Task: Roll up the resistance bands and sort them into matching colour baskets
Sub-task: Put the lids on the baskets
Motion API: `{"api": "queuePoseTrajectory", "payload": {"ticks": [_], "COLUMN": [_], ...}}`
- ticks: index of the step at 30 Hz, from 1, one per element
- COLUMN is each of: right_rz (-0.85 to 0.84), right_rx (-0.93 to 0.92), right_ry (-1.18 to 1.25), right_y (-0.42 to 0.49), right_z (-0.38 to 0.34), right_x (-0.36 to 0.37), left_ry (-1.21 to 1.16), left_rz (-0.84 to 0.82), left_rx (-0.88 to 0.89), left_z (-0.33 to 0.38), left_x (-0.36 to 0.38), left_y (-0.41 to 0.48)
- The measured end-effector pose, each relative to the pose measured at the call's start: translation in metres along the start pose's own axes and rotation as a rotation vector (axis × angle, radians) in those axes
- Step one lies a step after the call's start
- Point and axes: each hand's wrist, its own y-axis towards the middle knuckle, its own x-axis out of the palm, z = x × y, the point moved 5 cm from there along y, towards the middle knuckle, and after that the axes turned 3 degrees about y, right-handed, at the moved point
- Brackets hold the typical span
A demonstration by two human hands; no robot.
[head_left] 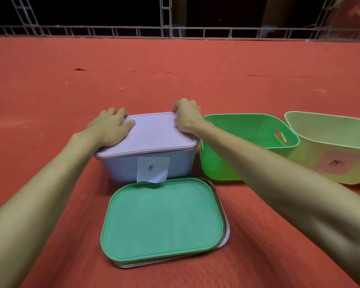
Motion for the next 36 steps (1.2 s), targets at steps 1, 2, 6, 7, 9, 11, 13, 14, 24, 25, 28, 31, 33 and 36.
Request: {"api": "queuePoseTrajectory", "payload": {"ticks": [1,2,6,7,9,11,13,14,24,25,28,31,33,36], "right_rz": [0.000,-0.006,-0.029,-0.015,0.015,0.011,-0.027,-0.022,0.325,0.236,-0.182,-0.363,-0.397,-0.428], "right_rx": [0.001,0.000,-0.094,-0.125,-0.174,-0.199,-0.197,-0.194,-0.603,-0.588,-0.471,-0.375,-0.375,-0.387], "right_ry": [0.017,0.027,-0.116,-0.199,-0.343,-0.430,-0.456,-0.427,0.177,0.132,-0.090,-0.182,-0.215,-0.302], "right_y": [0.000,0.000,-0.002,-0.003,-0.008,-0.016,-0.022,-0.026,-0.222,-0.234,-0.258,-0.274,-0.280,-0.289], "right_z": [0.001,0.002,0.001,-0.003,-0.013,-0.023,-0.027,-0.027,0.023,0.032,0.061,0.087,0.100,0.125], "right_x": [0.001,0.002,0.010,0.010,0.010,0.006,0.000,-0.007,-0.024,-0.012,0.020,0.009,-0.006,-0.031], "left_ry": [0.007,0.016,0.070,0.083,0.108,0.116,0.085,0.025,-0.650,-0.693,-0.731,-0.781,-0.783,-0.785], "left_rz": [-0.005,-0.006,0.038,0.053,0.101,0.161,0.301,0.422,0.532,0.409,0.224,0.116,0.071,0.040], "left_rx": [-0.012,-0.019,-0.013,-0.008,0.007,0.017,0.005,-0.026,-0.323,-0.289,-0.205,-0.192,-0.191,-0.139], "left_z": [0.000,0.002,0.012,0.013,0.017,0.020,0.022,0.020,0.007,0.018,0.051,0.085,0.109,0.152], "left_x": [0.001,0.003,0.008,0.009,0.007,0.001,-0.016,-0.030,0.061,0.082,0.108,0.105,0.102,0.102], "left_y": [-0.001,-0.002,-0.006,-0.006,-0.010,-0.015,-0.028,-0.038,-0.233,-0.238,-0.246,-0.245,-0.246,-0.250]}}
